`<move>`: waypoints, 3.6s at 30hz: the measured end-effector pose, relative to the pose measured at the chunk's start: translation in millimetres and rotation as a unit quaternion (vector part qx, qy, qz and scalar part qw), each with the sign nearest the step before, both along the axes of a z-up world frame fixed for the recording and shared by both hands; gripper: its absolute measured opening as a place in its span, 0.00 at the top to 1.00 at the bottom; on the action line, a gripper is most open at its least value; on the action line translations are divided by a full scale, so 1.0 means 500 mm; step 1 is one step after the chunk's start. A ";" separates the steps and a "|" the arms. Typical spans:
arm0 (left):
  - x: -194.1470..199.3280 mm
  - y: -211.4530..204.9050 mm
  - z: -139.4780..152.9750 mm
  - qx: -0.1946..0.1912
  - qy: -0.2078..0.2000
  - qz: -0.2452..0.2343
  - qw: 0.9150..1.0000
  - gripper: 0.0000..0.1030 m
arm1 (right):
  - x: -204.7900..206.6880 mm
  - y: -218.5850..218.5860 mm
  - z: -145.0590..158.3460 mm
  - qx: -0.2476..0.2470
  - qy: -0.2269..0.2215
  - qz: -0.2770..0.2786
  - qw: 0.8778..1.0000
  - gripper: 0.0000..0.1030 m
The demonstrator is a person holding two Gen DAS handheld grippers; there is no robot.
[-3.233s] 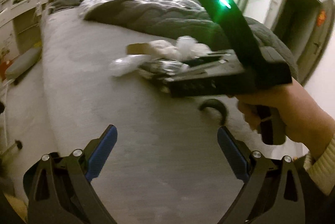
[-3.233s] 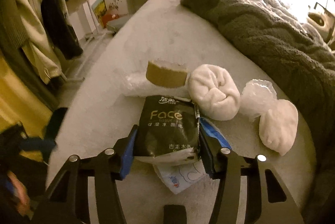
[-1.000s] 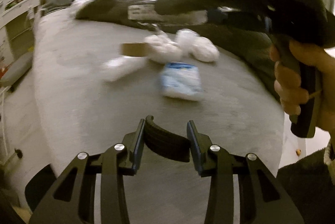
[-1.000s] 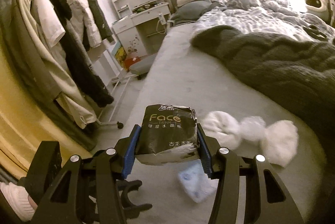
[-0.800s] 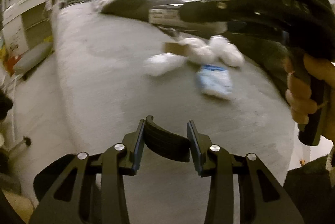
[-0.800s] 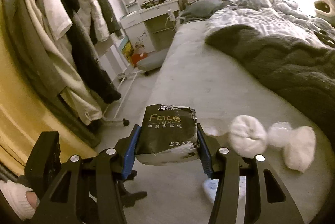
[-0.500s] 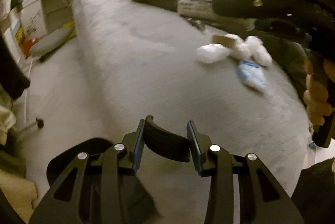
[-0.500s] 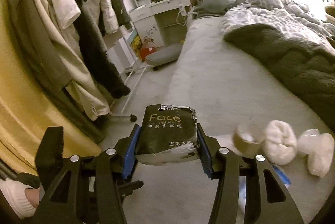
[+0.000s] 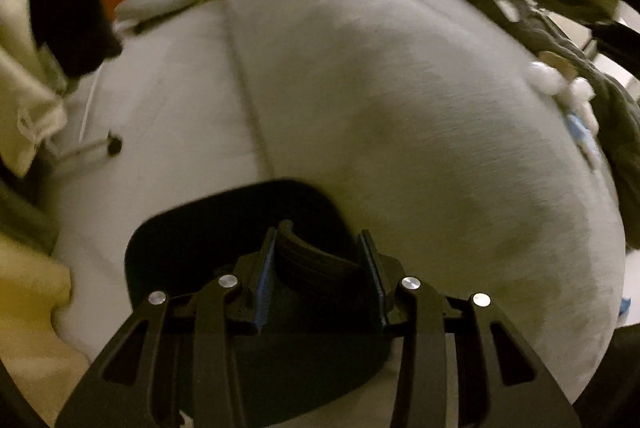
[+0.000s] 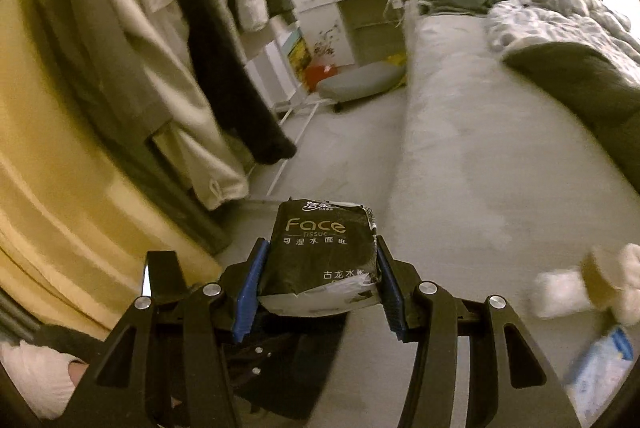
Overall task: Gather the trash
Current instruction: 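Carry the tissue pack with the right tool over the black bin, then lower the tissue pack into the bin and open the right tool, then move both tools back to the bed toward the scattered items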
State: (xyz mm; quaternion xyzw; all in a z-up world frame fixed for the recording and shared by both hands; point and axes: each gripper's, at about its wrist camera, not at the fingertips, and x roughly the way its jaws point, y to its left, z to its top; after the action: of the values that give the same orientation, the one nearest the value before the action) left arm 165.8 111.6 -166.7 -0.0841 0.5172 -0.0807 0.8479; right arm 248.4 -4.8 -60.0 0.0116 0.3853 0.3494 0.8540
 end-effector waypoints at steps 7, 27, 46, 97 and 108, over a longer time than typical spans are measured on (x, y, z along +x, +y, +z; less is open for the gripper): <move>-0.014 0.048 -0.064 -0.003 0.063 0.017 0.998 0.59 | -0.004 0.075 -0.032 -0.016 0.019 0.022 0.999 0.49; -0.080 0.114 -0.138 -0.010 0.160 0.028 0.987 0.46 | 0.014 0.231 -0.184 -0.080 0.119 0.055 0.988 0.49; -0.115 0.198 -0.052 0.002 0.072 0.038 0.997 0.27 | 0.020 0.313 -0.350 -0.142 0.189 0.054 0.970 0.49; -0.067 0.107 0.329 -0.002 -0.187 0.035 0.982 0.54 | -0.055 0.289 -0.307 -0.110 0.198 0.106 0.968 0.22; -0.051 0.047 0.379 -0.003 -0.219 0.024 0.975 0.51 | -0.072 0.181 -0.135 -0.061 0.071 0.097 0.991 0.19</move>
State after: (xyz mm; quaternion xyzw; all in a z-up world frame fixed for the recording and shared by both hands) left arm 140.3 135.0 22.8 -0.0791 0.3168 -0.0783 0.9419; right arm 212.6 85.6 -127.7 -0.0535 0.4646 0.4047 0.7858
